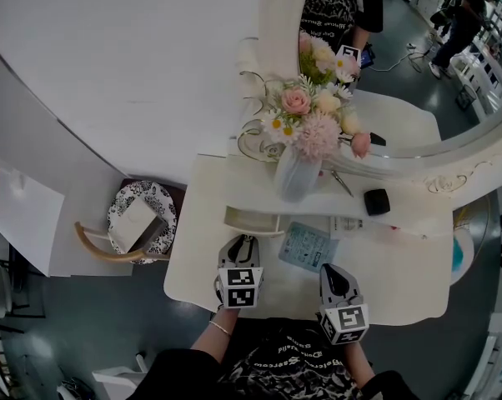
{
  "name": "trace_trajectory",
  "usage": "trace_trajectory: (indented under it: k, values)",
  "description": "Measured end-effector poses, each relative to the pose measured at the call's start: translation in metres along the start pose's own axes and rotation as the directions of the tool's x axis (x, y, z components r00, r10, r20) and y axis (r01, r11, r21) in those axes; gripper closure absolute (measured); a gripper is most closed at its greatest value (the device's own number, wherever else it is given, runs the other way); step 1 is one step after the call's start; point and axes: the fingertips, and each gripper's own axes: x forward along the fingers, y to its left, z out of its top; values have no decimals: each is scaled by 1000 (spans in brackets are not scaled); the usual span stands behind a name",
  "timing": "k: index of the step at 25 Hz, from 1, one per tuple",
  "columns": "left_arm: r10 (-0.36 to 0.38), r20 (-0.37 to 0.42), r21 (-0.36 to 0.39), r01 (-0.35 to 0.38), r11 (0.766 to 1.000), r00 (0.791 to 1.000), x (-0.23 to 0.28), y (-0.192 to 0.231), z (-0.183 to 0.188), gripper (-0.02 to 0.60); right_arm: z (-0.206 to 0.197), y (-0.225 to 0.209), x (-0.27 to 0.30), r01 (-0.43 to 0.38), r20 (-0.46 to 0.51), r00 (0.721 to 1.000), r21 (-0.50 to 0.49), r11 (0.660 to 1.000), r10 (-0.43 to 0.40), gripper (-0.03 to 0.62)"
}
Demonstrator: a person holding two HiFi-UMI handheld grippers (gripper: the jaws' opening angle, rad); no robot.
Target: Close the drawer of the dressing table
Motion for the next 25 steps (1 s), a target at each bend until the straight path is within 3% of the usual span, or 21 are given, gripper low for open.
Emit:
trace_trajectory:
  k: [25]
  values:
    - [2,4,9,-2,1000,1000,8,3,7,479,-2,-7,5,12,-7,1000,22,1000,-12,583]
